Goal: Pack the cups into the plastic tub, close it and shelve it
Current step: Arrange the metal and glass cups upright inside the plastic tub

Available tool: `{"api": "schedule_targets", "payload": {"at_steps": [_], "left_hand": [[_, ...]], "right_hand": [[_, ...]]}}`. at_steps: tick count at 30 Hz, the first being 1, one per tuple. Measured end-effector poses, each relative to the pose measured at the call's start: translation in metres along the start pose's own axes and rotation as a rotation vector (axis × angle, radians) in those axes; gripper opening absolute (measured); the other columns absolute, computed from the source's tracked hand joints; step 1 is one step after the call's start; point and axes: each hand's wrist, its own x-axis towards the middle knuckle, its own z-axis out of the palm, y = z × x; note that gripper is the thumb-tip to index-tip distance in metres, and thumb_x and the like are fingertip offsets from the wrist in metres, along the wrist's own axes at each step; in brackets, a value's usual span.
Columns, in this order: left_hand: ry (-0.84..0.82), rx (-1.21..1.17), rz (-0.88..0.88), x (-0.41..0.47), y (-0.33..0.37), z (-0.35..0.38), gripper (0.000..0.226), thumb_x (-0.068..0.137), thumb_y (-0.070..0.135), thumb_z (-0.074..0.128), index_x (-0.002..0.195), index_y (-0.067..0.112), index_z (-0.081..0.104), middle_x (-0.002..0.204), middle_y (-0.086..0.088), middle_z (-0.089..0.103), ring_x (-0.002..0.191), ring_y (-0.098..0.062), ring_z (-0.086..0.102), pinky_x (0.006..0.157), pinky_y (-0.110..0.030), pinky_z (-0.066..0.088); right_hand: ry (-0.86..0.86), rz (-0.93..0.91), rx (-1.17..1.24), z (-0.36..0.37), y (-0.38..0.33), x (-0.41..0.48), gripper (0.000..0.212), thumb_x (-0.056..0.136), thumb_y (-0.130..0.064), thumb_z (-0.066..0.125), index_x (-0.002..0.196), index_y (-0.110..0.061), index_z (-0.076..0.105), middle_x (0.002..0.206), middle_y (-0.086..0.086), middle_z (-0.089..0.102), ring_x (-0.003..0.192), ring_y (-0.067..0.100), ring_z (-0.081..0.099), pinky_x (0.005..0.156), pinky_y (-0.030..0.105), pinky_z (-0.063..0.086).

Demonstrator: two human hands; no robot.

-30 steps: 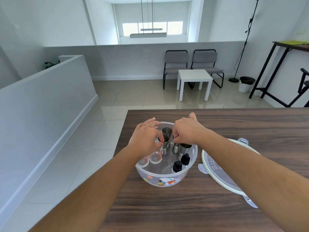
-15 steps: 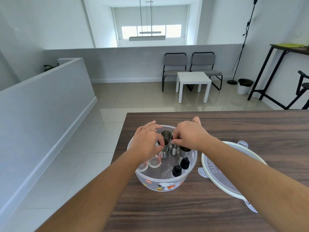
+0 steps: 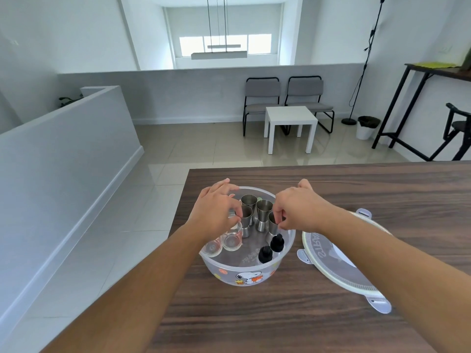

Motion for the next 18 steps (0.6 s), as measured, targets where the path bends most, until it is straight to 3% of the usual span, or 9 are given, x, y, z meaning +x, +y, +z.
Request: {"api": "schedule_targets", "payload": {"at_steps": [10,14,18], "left_hand": [[-0.012,0.004,-0.017,-0.003,0.004,-0.002,0.006,0.079,0.028,0.066,0.08,0.033,0.07,0.141,0.007,0.044,0.139,-0.011,0.019,0.109,-0.033,0.012],[0.007,-0.031,0.0,-0.006,0.008,-0.01,0.006,0.077,0.032,0.069,0.082,0.034,0.069,0.141,0.009,0.043,0.139,-0.009,0.018,0.109,-0.034,0.012],[-0.017,-0.156,0.096,-0.016,0.02,-0.02,0.012,0.07,0.039,0.074,0.081,0.037,0.069,0.14,0.01,0.043,0.139,-0.008,0.018,0.111,-0.037,0.014]], "right_hand": [[0.069,-0.011,0.029,0.009,0.004,0.0,0.009,0.077,-0.027,0.066,0.069,-0.028,0.062,0.063,-0.014,0.044,0.07,0.006,0.047,0.081,0.033,0.021],[0.118,0.017,0.128,-0.003,0.009,-0.005,0.01,0.08,-0.038,0.063,0.074,-0.03,0.065,0.065,-0.014,0.049,0.065,0.002,0.046,0.081,0.031,0.02],[0.072,0.005,0.254,-0.02,0.015,-0.017,0.006,0.079,-0.032,0.064,0.076,-0.031,0.069,0.066,-0.009,0.059,0.064,0.002,0.05,0.079,0.028,0.024]]}}
